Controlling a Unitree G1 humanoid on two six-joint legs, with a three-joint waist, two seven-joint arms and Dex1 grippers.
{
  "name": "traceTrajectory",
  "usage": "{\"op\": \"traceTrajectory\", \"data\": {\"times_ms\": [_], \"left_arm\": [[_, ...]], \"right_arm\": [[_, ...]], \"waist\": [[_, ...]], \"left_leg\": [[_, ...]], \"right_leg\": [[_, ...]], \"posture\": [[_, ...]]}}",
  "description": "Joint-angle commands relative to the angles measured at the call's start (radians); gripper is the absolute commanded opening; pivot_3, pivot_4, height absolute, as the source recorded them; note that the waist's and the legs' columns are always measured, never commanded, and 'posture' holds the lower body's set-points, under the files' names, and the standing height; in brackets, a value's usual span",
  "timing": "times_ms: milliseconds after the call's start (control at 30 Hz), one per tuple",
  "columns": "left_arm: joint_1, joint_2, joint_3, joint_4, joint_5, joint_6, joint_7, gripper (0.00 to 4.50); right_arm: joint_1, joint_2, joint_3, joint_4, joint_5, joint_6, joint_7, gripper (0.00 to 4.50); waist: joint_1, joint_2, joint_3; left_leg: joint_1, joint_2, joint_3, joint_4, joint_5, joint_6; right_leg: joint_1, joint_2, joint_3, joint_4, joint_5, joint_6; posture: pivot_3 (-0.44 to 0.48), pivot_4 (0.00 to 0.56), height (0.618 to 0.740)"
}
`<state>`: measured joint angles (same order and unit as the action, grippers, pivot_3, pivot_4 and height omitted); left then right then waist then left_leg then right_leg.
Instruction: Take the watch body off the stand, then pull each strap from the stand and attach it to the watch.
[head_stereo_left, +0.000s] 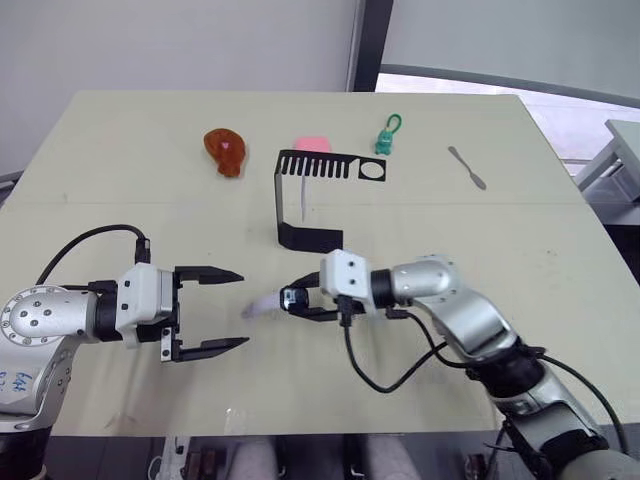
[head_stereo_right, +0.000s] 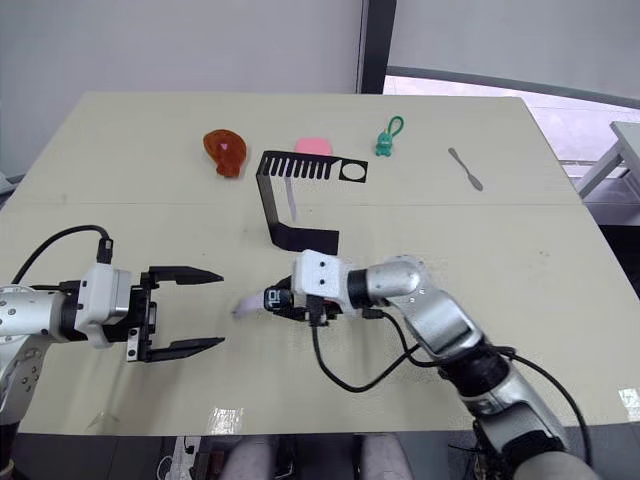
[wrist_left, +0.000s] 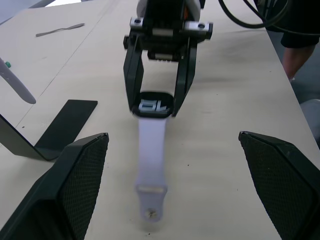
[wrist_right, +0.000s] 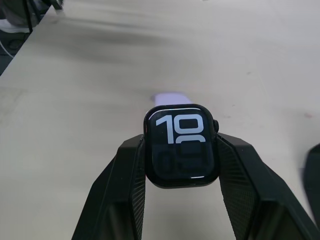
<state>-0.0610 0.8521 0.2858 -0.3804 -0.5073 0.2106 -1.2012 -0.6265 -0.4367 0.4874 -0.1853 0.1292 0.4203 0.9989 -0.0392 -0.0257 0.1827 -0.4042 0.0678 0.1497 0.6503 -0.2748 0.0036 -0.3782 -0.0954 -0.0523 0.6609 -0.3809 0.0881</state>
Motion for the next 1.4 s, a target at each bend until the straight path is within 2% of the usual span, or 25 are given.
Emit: {"op": "traceTrajectory", "data": {"times_ms": [33,267,567,767,800,900,1067,1200,1400], "left_arm": [[0.016,0.014,0.025,-0.020,-0.011,-0.011,0.008,4.50],[0.036,0.028,0.040,-0.018,-0.014,-0.018,0.005,4.50],[0.043,0.036,0.032,-0.011,0.003,-0.029,0.015,4.50],[0.059,0.038,0.040,-0.015,0.011,-0.031,0.022,4.50],[0.065,0.039,0.045,-0.016,0.012,-0.032,0.023,4.50],[0.111,0.043,0.091,0.002,0.026,-0.053,0.022,4.50],[0.196,0.019,0.192,0.076,0.056,-0.096,0.052,4.50],[0.267,-0.011,0.292,0.224,0.102,-0.172,0.101,4.50],[0.294,-0.041,0.396,0.372,0.117,-0.221,0.197,4.50]], "right_arm": [[0.019,-0.014,0.036,0.004,-0.041,0.040,-0.002,1.58],[0.056,-0.066,0.014,-0.006,-0.046,0.057,0.019,1.58],[0.050,-0.043,-0.004,0.015,-0.012,0.118,0.031,1.58],[0.045,-0.112,-0.041,0.004,0.007,0.076,0.091,4.45],[0.050,-0.138,-0.052,-0.002,0.014,0.052,0.115,4.48],[0.107,-0.244,-0.203,0.002,0.118,-0.049,0.211,4.48],[0.236,-0.308,-0.433,0.133,0.235,-0.214,0.277,4.48],[0.303,-0.337,-0.615,0.336,0.228,-0.360,0.210,4.48],[0.349,-0.382,-0.743,0.511,0.193,-0.487,0.124,4.48]], "waist": [[0.003,0.000,0.000],[0.007,0.000,0.000],[0.000,0.000,0.000],[0.002,0.000,0.000],[0.003,0.000,0.000],[0.008,0.000,0.000],[0.010,-0.001,0.000],[0.005,0.000,0.000],[0.003,0.000,0.000]], "left_leg": [[0.000,0.000,0.000,0.000,0.000,0.000],[0.000,-0.001,0.000,0.001,-0.001,0.001],[0.000,-0.001,0.000,0.000,0.000,0.000],[0.000,-0.001,0.000,0.001,0.000,0.001],[0.000,-0.001,0.000,0.001,0.000,0.001],[0.000,-0.001,0.000,0.000,0.000,0.001],[0.002,-0.001,0.000,0.000,-0.001,0.001],[0.002,-0.001,0.001,0.000,-0.001,0.001],[0.002,0.000,0.001,0.000,-0.001,0.001]], "right_leg": [[0.000,0.000,0.000,0.000,0.000,0.000],[0.000,-0.001,0.000,0.000,0.000,0.000],[0.000,-0.001,0.000,0.000,0.000,0.000],[0.000,-0.001,0.000,0.000,0.000,0.000],[0.000,-0.001,0.000,0.000,0.000,0.000],[0.000,-0.001,0.000,-0.001,0.000,0.000],[0.002,-0.001,-0.001,-0.002,0.000,0.000],[0.002,-0.001,0.000,-0.002,0.000,0.000],[0.002,-0.001,0.000,-0.002,0.000,0.000]], "posture": [[0.000,0.150,0.740],[0.000,0.150,0.740],[0.000,0.150,0.740],[0.000,0.150,0.740],[0.000,0.150,0.740],[0.000,0.150,0.740],[0.000,0.150,0.740],[0.000,0.150,0.740],[0.000,0.150,0.740]]}}
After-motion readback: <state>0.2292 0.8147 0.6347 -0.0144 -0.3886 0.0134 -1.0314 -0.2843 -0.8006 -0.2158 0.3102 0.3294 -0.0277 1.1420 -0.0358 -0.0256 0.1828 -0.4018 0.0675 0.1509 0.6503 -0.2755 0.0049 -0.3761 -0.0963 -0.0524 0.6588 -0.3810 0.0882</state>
